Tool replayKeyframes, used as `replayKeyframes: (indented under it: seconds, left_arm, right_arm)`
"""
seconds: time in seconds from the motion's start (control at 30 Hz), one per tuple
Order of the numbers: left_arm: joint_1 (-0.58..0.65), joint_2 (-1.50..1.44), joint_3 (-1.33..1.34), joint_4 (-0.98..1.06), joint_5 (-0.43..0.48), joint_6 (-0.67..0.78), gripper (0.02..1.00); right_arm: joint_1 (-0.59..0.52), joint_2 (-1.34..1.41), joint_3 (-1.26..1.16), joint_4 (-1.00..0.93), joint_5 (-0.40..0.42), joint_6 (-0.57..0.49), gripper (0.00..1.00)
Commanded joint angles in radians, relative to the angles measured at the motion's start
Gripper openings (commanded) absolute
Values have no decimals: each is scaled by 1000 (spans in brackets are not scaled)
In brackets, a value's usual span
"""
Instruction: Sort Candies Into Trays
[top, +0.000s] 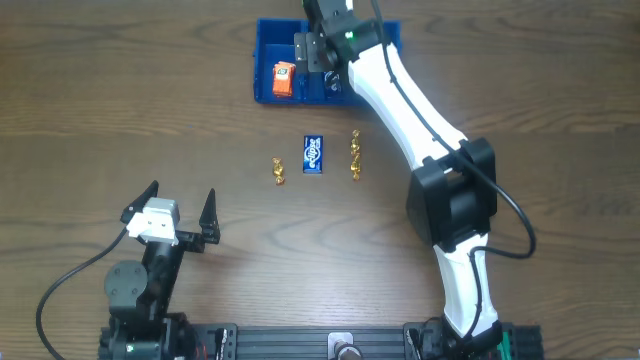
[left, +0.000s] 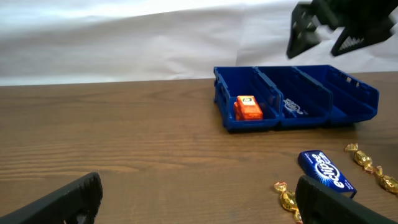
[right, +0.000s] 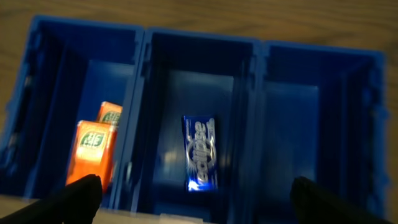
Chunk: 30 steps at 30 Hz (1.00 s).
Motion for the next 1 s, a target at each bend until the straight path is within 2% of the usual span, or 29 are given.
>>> replayKeyframes:
  seconds: [0.03,0.13,0.2,0.3,0.47,0.67,1.0]
  left_arm:
    - [4,-7,-21,-31,21,11,998]
    - [4,-7,-21,-31,21,11,998]
    - [4,-7,-21,-31,21,11,998]
    - [4,-7,-21,-31,21,11,998]
    - [4,-7,-21,-31,21,11,998]
    - [4,-7,-21,-31,21,11,998]
    - [4,-7,-21,-31,21,11,998]
  right_arm:
    - [58,-19,81,-249,-77,73,996]
    - [78,-11,29,-370,-153,140,998]
    - [101,-10,-50,-373,-166,170,998]
    - [127,-10,-161,-328,-166,209,998]
    - [154,-10,-297,-183,-203,209,998]
    - [173,3,-375,-91,-188,215,998]
    - [173,34,-386,-83,-146,255,1000]
